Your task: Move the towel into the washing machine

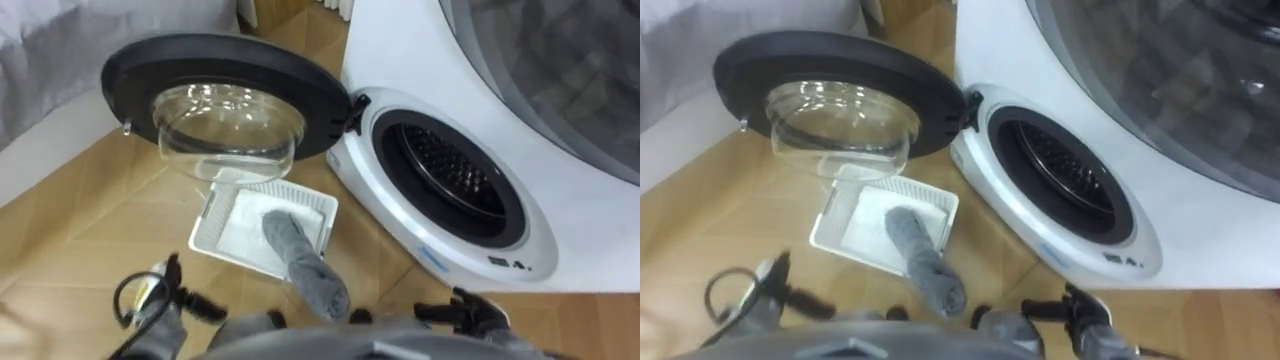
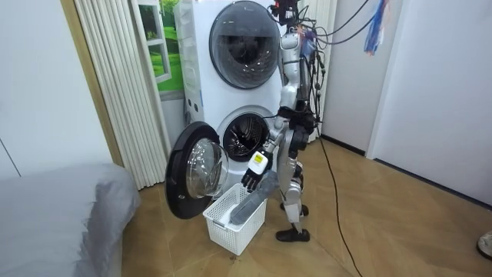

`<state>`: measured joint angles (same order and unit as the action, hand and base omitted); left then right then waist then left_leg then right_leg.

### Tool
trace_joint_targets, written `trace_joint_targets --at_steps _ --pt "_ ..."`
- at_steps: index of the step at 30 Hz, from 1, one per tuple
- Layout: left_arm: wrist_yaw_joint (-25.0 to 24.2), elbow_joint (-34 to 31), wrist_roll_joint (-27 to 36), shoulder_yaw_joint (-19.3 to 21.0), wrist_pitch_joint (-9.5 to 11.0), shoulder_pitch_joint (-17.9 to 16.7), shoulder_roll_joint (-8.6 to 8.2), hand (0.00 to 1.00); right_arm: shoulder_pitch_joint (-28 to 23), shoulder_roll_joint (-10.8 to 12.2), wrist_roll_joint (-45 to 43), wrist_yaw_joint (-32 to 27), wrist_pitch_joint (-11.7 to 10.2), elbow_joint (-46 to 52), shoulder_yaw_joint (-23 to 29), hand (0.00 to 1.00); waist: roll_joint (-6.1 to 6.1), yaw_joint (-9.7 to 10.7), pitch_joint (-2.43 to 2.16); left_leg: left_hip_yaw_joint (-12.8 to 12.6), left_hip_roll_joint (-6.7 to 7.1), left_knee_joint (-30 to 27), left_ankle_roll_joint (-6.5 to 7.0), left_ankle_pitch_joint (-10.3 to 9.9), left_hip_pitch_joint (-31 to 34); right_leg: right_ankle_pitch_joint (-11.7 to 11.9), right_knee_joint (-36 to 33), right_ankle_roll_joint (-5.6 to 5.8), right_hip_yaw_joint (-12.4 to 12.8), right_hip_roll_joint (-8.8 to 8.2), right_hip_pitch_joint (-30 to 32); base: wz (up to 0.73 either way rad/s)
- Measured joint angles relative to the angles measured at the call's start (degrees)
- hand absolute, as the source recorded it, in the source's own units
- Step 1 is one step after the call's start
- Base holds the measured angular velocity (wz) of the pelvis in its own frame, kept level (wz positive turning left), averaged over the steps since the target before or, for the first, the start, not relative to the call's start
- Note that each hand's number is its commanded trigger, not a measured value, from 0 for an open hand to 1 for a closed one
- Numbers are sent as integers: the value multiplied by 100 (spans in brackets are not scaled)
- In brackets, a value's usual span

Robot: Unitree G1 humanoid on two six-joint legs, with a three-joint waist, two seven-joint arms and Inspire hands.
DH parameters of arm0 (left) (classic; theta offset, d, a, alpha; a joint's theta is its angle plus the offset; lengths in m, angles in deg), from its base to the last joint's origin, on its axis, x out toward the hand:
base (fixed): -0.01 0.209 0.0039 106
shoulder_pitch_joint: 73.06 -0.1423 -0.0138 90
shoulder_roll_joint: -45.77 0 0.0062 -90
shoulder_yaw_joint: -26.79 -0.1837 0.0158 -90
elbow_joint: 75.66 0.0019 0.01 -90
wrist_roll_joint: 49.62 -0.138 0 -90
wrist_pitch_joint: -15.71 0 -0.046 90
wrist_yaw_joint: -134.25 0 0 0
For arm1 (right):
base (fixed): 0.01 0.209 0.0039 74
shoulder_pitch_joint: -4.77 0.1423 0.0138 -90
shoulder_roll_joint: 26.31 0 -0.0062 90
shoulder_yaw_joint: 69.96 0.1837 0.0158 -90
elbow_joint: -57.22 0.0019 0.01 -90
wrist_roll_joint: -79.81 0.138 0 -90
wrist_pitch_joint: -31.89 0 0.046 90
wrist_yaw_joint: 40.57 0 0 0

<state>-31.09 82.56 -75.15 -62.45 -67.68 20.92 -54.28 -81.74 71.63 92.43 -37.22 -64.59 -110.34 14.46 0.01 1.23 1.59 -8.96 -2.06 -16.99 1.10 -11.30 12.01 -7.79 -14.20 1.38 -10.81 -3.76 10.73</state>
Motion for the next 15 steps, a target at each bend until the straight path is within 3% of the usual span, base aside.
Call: trace_joint_targets --at_steps 4,7,11,13,15 --pt "28 123 2 -262 55 401 -70 0 347 111 -144 -13 20 -24 -238 0 33 -16 31 -12 -20 -229 0 0 476 -70 -577 -56 116 -38 725 -25" --pt "43 236 -2 -641 95 724 -159 0 599 203 -180 -7 28 0 -511 0 27 17 96 -32 -16 -512 2 -3 934 -147 -1014 -107 144 -102 1276 -4" --pt "115 302 -145 -900 110 1217 -291 0 961 297 -178 -2 31 65 -726 0 -18 56 231 -20 -37 -1081 17 -16 1822 -242 -1582 -257 306 -115 2186 -5" --pt "164 334 -221 -997 107 1437 -299 0 1092 329 -172 -4 33 160 -753 0 -21 131 248 -3 -90 -1422 17 -60 2274 -300 -1851 -296 373 -87 2630 -2" --pt "314 346 -351 -1087 104 1720 -285 0 1266 327 -162 -4 22 272 -908 0 18 190 313 -6 -228 -1843 -9 -137 2810 -312 -2161 -311 423 -11 3124 -16"
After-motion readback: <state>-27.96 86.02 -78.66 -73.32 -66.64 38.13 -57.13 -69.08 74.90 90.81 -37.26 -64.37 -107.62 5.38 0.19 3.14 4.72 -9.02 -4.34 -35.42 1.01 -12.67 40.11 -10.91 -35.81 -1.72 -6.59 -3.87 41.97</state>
